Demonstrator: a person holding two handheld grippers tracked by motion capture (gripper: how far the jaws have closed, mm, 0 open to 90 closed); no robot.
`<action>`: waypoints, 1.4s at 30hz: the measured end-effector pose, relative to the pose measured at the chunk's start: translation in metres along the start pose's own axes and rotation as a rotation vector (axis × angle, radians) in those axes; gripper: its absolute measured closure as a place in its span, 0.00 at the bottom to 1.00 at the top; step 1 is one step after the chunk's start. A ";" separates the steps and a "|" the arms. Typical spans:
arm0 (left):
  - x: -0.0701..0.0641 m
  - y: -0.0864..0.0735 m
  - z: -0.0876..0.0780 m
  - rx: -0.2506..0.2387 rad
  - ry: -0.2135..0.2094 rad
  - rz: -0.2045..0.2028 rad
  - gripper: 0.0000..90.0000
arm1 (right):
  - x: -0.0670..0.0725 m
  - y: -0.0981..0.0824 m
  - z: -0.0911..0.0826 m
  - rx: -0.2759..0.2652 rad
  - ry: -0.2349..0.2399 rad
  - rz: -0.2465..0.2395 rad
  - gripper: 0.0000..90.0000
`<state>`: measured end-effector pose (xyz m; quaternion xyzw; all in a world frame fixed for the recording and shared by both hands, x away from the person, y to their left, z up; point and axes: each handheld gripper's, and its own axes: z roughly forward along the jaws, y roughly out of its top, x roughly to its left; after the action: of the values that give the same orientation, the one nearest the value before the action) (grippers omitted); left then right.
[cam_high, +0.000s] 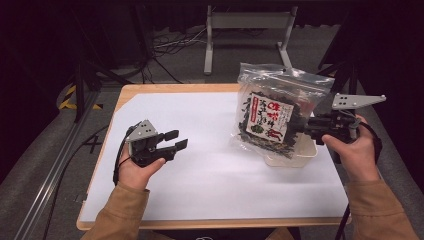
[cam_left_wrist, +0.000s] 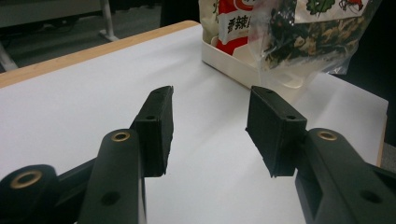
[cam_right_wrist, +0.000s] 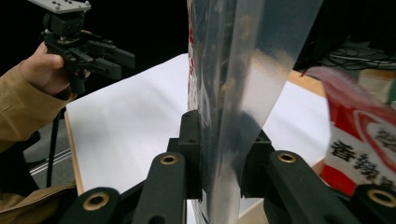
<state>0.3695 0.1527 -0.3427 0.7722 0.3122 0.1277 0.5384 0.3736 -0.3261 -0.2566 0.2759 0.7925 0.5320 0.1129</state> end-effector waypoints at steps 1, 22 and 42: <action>0.000 0.000 0.000 -0.005 0.001 0.001 0.57 | 0.000 0.000 -0.001 -0.002 -0.007 -0.001 0.83; 0.009 -0.005 -0.004 -0.022 0.024 -0.015 0.57 | -0.011 0.006 -0.025 -0.052 -0.179 -0.077 0.83; 0.017 -0.008 -0.006 -0.020 0.040 -0.034 0.57 | -0.023 -0.011 -0.027 -0.081 -0.280 -0.098 0.83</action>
<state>0.3769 0.1701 -0.3497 0.7587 0.3346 0.1368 0.5419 0.3766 -0.3631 -0.2578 0.3038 0.7594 0.5135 0.2592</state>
